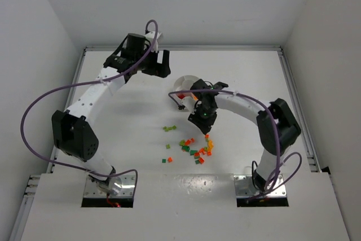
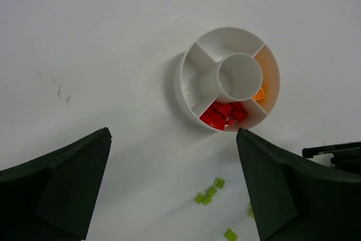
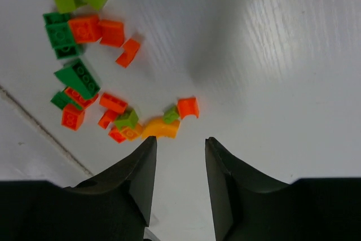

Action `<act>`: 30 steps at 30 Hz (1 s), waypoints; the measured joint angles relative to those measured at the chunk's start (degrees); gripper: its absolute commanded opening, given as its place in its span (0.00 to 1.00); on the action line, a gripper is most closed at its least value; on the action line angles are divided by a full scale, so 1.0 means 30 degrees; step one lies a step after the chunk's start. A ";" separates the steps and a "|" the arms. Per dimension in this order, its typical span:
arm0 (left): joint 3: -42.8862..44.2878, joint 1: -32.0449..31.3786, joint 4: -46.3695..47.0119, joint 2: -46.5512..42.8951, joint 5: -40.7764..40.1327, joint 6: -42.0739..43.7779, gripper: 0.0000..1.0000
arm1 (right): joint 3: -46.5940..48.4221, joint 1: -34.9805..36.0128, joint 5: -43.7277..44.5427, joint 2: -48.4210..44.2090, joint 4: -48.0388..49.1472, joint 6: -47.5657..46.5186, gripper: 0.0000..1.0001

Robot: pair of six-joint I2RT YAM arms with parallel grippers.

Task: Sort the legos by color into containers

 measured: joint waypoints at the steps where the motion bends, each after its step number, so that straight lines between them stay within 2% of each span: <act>1: -0.0197 0.0117 -0.0051 -0.0007 0.0000 -0.0029 1.00 | 0.0248 0.0066 0.0124 0.0539 0.0138 0.0160 0.40; 9: -0.1078 0.0495 -0.0131 -0.0918 -0.0007 0.0029 1.00 | 0.0328 0.0066 0.0823 0.1632 0.0459 0.1122 0.38; 18: -0.1180 0.0495 -0.0117 -0.1239 -0.0007 0.0138 1.00 | -0.2018 0.0240 0.1093 0.0182 0.0204 0.1457 0.38; 30: -0.1326 0.0495 -0.0073 -0.1231 -0.0015 0.0138 1.00 | -0.2324 0.0459 0.0969 0.0102 0.0226 0.2135 0.35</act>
